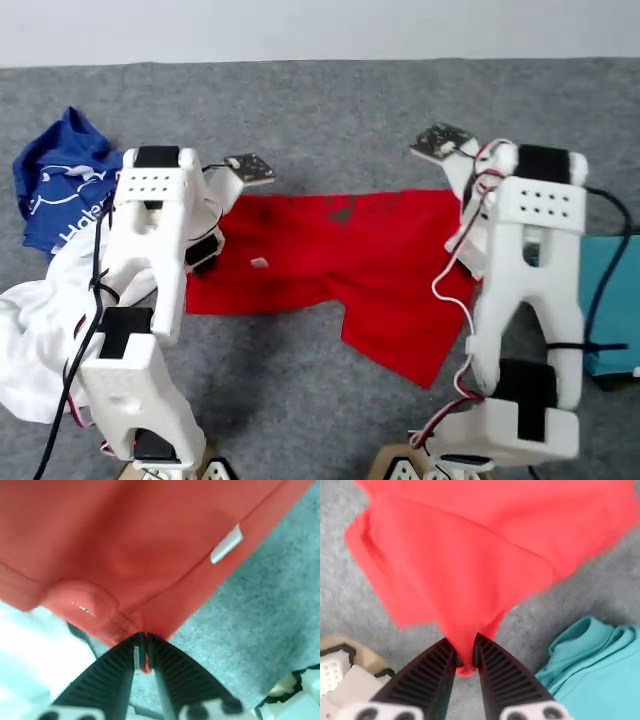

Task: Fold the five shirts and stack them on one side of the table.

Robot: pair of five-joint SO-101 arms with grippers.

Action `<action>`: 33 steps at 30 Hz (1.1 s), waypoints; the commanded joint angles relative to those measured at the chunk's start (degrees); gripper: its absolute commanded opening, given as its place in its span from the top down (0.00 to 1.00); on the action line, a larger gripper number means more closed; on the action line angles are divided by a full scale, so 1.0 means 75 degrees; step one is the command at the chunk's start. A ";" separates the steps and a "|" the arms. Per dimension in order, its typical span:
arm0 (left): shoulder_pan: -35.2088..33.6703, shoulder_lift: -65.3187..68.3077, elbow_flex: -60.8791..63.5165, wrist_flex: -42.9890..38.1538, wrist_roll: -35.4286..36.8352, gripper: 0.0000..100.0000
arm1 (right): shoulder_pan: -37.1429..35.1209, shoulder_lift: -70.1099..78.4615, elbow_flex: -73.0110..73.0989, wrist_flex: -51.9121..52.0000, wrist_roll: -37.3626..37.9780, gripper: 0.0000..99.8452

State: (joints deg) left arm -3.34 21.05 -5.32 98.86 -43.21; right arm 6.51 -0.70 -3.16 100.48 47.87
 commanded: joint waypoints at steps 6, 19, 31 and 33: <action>-0.0270 -0.0399 0.0041 0.0223 -0.0270 1.00 | -0.0018 -0.0709 0.0727 0.0311 0.0117 0.99; -0.0387 -0.0399 0.0029 0.0199 -0.0270 1.00 | -0.0299 -0.0733 0.1735 0.0299 0.0117 0.99; -0.0399 -0.0563 -0.0088 0.0199 0.0012 0.88 | -0.0311 -0.1588 0.2063 0.0299 0.0117 0.71; -0.0399 -0.0774 -0.0147 0.0211 0.0012 0.87 | -0.0311 -0.1963 0.2063 0.0299 0.0117 0.67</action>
State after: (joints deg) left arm -5.71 20.62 -5.05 98.86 -43.91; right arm 4.66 -10.02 12.66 100.48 48.22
